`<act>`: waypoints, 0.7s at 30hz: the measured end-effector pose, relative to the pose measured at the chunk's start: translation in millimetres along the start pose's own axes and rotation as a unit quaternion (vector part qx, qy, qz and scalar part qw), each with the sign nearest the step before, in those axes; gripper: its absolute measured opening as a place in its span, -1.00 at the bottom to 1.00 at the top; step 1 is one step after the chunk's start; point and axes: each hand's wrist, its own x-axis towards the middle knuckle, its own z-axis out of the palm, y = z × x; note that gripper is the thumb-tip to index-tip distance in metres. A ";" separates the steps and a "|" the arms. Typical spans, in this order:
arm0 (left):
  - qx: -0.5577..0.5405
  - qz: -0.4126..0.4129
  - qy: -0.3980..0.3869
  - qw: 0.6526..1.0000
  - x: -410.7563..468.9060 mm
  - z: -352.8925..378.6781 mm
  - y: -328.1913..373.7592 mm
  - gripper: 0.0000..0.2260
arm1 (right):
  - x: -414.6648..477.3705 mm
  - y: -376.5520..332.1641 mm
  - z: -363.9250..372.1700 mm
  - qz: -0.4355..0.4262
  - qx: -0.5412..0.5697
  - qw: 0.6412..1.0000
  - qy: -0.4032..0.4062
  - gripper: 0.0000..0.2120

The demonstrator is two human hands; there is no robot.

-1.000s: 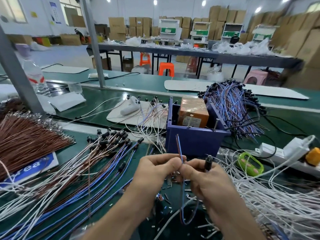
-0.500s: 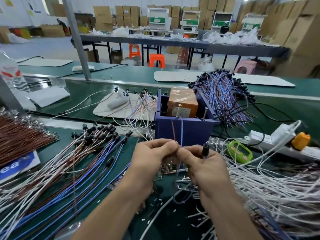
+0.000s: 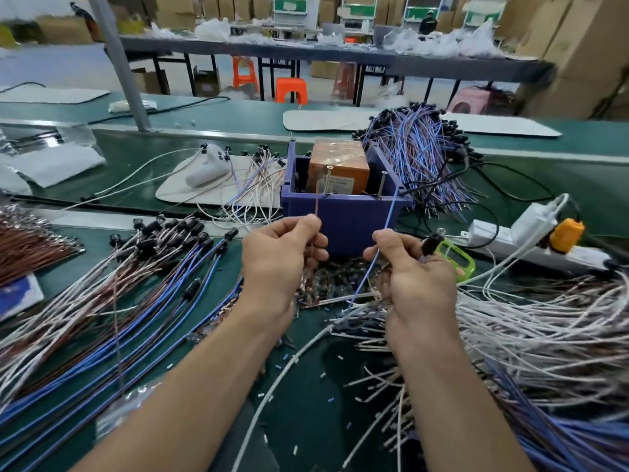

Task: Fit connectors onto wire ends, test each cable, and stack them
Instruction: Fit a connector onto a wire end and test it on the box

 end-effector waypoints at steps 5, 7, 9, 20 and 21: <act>-0.010 0.032 0.023 0.999 0.8 5.7 -10.4 -0.82 | 6.1 5.4 -1.8 -0.008 0.008 1.000 -0.004 -0.81; -0.007 0.038 0.022 0.999 0.8 4.7 -13.1 -0.84 | 7.0 7.0 -2.2 -0.011 0.002 1.000 -0.008 -0.82; -0.008 0.039 0.020 0.999 1.7 4.0 -13.8 -0.85 | 7.0 8.0 -2.5 -0.012 0.003 1.000 -0.013 -0.82; -0.003 0.040 -0.011 0.999 2.0 4.4 -17.2 -0.78 | 7.0 10.2 -2.8 -0.008 0.012 1.000 -0.017 -0.84; -0.003 0.040 -0.013 0.999 1.8 4.5 -17.2 -0.77 | 6.8 10.0 -2.5 -0.009 0.013 1.000 -0.017 -0.84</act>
